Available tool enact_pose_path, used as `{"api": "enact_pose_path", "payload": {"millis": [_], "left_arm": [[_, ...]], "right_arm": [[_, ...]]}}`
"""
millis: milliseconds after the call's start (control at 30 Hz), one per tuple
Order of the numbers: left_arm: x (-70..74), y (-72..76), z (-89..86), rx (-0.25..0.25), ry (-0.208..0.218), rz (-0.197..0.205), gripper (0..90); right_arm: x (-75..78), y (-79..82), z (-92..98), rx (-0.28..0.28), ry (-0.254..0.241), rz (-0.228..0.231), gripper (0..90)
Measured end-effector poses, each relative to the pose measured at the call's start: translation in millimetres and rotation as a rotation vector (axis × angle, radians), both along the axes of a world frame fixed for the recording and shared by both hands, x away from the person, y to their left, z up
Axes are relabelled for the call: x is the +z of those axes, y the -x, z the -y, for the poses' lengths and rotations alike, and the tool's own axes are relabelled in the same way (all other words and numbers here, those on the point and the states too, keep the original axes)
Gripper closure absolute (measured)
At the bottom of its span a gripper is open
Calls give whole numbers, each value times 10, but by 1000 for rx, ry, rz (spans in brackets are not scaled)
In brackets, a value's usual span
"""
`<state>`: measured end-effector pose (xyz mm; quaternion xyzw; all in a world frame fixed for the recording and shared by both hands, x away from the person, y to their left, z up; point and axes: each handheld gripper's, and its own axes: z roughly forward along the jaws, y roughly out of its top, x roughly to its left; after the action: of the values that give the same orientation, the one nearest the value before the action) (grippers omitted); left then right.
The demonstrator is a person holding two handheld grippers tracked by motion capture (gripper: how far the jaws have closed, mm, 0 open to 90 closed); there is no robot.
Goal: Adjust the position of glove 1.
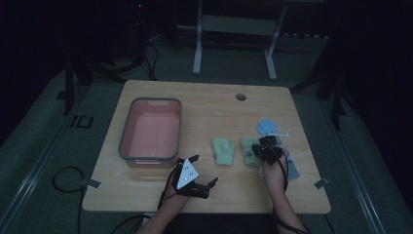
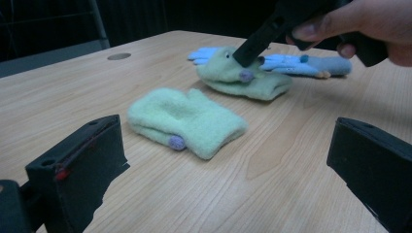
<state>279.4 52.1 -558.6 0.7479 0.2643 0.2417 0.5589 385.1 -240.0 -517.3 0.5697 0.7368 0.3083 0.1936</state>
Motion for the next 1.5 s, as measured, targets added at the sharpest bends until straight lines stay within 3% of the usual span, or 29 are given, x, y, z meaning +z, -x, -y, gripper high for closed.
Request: {"api": "enact_pose_path", "payload": {"millis": [133, 200, 467, 500, 533, 733, 833, 867, 967, 1067, 1233, 1500], "left_arm": [[1, -2, -1, -2, 0, -2, 0], [1, -2, 0, -4, -2, -2, 1], [1, -2, 0, -3, -3, -2, 0], [1, -3, 0, -3, -3, -2, 1], [1, -3, 0, -3, -4, -2, 1], [1, -4, 1, -1, -4, -2, 0], [1, -5, 1, 0, -3, -3, 0], [1, -5, 1, 0, -2, -4, 0], [2, -7, -1, -1, -3, -4, 0], [2, -6, -1, -1, -3, -4, 0], [1, -6, -4, -11, 0, -3, 0], [-2, 3, -11, -4, 8, 5, 0]], "right_arm": [[-134, -43, 9, 7, 30, -25, 760], [-195, -54, 39, 2, 13, -30, 746], [-110, -49, 69, 31, 0, -23, 657], [-51, -49, 98, 65, -10, -15, 639], [-51, -49, 98, 65, -10, -15, 639], [50, -74, 219, 161, 25, -7, 607], [91, -100, 300, 230, 23, -9, 590], [126, -115, 363, 279, -4, -5, 592], [154, -124, 404, 301, 6, 1, 597], [181, -126, 430, 387, 20, 6, 596], [183, -135, 420, 454, 50, 10, 597], [178, -197, 355, 489, 67, 8, 601]]}}
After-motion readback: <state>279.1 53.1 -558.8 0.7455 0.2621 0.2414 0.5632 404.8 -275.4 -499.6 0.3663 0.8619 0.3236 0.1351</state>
